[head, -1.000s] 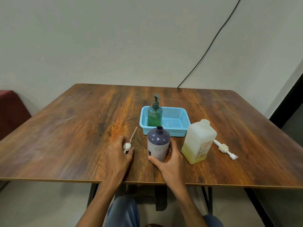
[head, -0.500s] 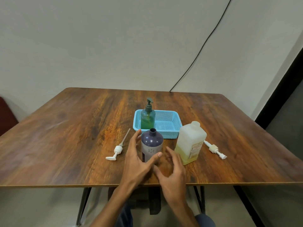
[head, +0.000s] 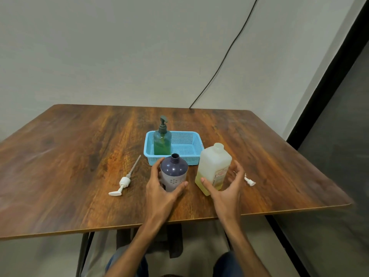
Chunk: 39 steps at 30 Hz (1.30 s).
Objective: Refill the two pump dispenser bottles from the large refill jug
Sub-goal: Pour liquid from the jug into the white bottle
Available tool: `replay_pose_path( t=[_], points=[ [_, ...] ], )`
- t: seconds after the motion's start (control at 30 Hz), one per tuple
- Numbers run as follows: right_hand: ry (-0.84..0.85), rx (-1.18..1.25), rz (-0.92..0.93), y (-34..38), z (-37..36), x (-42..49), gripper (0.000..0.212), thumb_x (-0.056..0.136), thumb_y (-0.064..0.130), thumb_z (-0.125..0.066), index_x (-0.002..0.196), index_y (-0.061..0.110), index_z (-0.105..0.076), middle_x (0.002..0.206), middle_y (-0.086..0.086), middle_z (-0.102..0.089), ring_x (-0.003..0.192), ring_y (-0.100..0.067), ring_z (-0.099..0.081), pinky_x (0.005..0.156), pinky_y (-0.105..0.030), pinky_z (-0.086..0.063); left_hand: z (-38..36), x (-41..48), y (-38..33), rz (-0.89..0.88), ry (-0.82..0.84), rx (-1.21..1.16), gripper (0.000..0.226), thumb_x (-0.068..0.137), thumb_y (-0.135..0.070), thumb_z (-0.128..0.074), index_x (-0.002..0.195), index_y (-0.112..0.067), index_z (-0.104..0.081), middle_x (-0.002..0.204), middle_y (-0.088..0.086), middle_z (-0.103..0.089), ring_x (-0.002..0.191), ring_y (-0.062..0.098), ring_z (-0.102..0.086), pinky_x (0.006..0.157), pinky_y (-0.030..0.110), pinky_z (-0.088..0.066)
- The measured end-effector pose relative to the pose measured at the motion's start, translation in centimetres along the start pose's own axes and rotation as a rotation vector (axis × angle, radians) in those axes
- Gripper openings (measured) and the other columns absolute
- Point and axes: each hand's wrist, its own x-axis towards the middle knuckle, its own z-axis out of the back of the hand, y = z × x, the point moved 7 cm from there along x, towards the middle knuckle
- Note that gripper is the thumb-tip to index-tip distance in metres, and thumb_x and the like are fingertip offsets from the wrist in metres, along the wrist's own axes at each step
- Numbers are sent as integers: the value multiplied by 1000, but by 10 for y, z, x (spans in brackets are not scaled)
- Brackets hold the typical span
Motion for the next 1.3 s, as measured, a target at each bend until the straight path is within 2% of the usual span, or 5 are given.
replay_pose_path(
  t=[0.17,0.4,0.63,0.87,1.3],
  points=[
    [149,38,-41,2,-13,13,97,67,25,-93,145,32,-36,136,14,-52,122,-2,-50,91,-20,-50,0,1,6,4,10,-5,99,64,-53,-87,148,-32,-38,146,-11,-53,132,5,-53,108,34,-50],
    [212,-201,103,26,-4,27,86,61,33,-93,136,27,-53,121,12,-66,108,-5,-62,77,-24,-60,-2,0,4,-9,22,-55,95,67,-49,-88,147,-39,-38,134,-43,-47,127,-13,-49,99,7,-46],
    [267,-567,365,67,0,32,78,60,36,-91,125,37,-48,103,13,-62,92,-10,-62,63,-23,-56,-1,-2,3,-3,18,-106,98,68,-39,-93,150,-27,-41,141,-21,-52,128,-9,-51,100,7,-44],
    [261,-786,474,96,-3,35,73,66,29,-91,131,19,-59,118,-5,-69,105,-25,-65,85,-43,-55,-1,-2,3,-7,26,-139,97,67,-34,-92,150,-28,-43,139,-24,-52,126,-12,-52,92,3,-44],
    [291,-991,533,121,-18,29,76,71,25,-85,140,18,-54,137,-8,-61,123,-29,-57,101,-45,-43,0,-3,3,-13,15,-175,99,65,-31,-94,149,-31,-43,139,-21,-54,125,-11,-53,94,4,-44]
  ],
)
